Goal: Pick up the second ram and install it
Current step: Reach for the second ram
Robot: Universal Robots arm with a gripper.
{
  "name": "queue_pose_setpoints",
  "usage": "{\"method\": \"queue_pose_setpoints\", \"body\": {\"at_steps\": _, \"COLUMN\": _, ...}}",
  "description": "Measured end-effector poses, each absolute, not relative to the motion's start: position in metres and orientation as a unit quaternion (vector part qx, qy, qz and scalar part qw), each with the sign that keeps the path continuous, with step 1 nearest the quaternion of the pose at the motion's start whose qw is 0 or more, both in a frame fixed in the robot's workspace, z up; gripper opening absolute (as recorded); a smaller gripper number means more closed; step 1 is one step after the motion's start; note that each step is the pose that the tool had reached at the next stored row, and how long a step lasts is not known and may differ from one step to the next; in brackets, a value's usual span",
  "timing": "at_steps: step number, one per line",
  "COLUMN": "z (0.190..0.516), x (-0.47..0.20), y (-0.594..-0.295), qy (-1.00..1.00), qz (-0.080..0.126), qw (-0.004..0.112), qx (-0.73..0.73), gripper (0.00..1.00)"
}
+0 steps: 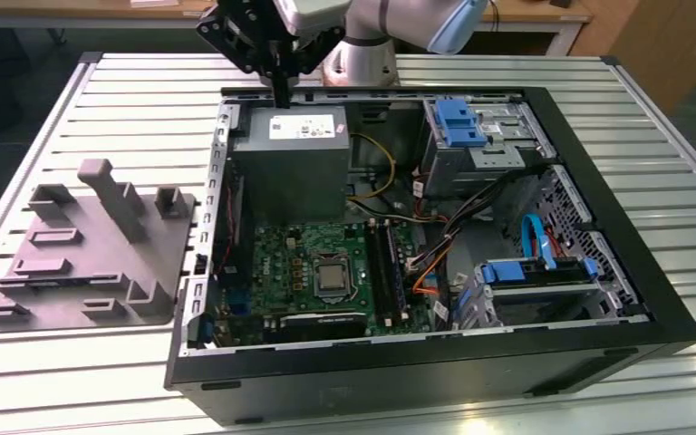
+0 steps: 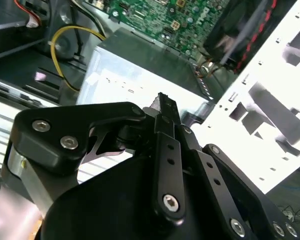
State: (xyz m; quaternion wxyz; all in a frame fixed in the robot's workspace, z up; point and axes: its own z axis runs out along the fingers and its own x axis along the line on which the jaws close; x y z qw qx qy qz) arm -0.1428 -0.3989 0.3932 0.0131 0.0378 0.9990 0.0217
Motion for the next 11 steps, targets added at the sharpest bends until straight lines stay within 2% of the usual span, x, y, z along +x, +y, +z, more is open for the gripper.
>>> {"method": "queue_pose_setpoints", "body": {"at_steps": 11, "z": 0.393, "x": -0.176, "y": -0.399, "qy": 0.999, "qz": 0.022, "qw": 0.013, "qx": 0.038, "gripper": 0.10}}
